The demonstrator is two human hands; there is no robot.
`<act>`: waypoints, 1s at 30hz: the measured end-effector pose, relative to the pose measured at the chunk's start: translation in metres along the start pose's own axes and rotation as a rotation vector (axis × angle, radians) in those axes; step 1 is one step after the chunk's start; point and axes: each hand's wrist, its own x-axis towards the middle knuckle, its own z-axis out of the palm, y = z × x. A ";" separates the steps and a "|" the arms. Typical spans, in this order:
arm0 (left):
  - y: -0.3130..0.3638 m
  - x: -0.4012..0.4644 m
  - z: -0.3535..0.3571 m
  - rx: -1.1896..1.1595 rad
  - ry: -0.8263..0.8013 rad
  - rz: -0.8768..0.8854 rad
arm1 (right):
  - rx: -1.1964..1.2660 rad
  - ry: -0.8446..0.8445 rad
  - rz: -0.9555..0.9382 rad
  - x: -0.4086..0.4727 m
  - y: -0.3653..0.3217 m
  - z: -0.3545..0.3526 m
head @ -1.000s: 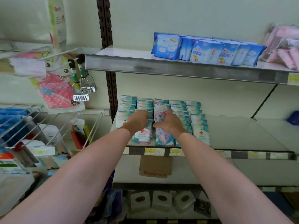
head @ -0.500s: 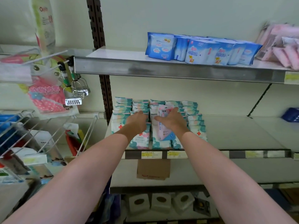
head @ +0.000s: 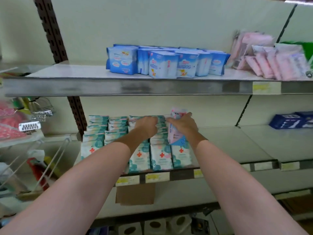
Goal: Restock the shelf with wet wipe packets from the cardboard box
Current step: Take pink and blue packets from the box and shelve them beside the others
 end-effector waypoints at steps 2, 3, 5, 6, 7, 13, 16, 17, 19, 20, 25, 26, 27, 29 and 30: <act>0.020 0.016 0.003 -0.016 -0.008 0.015 | -0.067 0.009 -0.002 0.019 0.017 -0.017; 0.031 0.025 0.004 -0.015 -0.009 0.025 | -0.084 0.005 0.005 0.029 0.026 -0.025; 0.053 0.041 0.006 -0.014 -0.008 0.026 | -0.094 -0.004 0.026 0.050 0.046 -0.039; 0.063 0.049 0.008 -0.019 -0.012 0.019 | -0.098 -0.012 0.033 0.060 0.055 -0.045; 0.074 0.056 0.011 -0.021 -0.015 0.016 | -0.106 -0.016 0.033 0.070 0.064 -0.049; 0.123 0.090 0.030 0.016 -0.024 0.004 | -0.093 -0.043 0.006 0.119 0.094 -0.051; 0.134 0.099 0.036 0.010 -0.033 -0.035 | -0.040 -0.045 -0.017 0.135 0.096 -0.042; 0.136 0.101 0.037 0.011 -0.031 -0.050 | -0.021 -0.044 -0.023 0.140 0.096 -0.038; 0.137 0.105 0.038 0.020 -0.024 -0.084 | 0.028 -0.045 -0.027 0.150 0.091 -0.032; 0.137 0.106 0.038 0.027 -0.024 -0.098 | 0.052 -0.051 -0.027 0.155 0.087 -0.028; 0.139 0.112 0.034 0.061 -0.068 -0.156 | -0.114 -0.190 -0.117 0.172 0.087 -0.016; 0.139 0.113 0.034 0.065 -0.075 -0.167 | -0.116 -0.212 -0.130 0.175 0.089 -0.014; 0.140 0.114 0.035 0.069 -0.081 -0.175 | -0.110 -0.222 -0.144 0.179 0.093 -0.012; 0.141 0.115 0.035 0.071 -0.089 -0.190 | -0.129 -0.212 -0.184 0.185 0.102 -0.011; 0.142 0.116 0.035 0.072 -0.088 -0.195 | -0.140 -0.207 -0.197 0.186 0.107 -0.010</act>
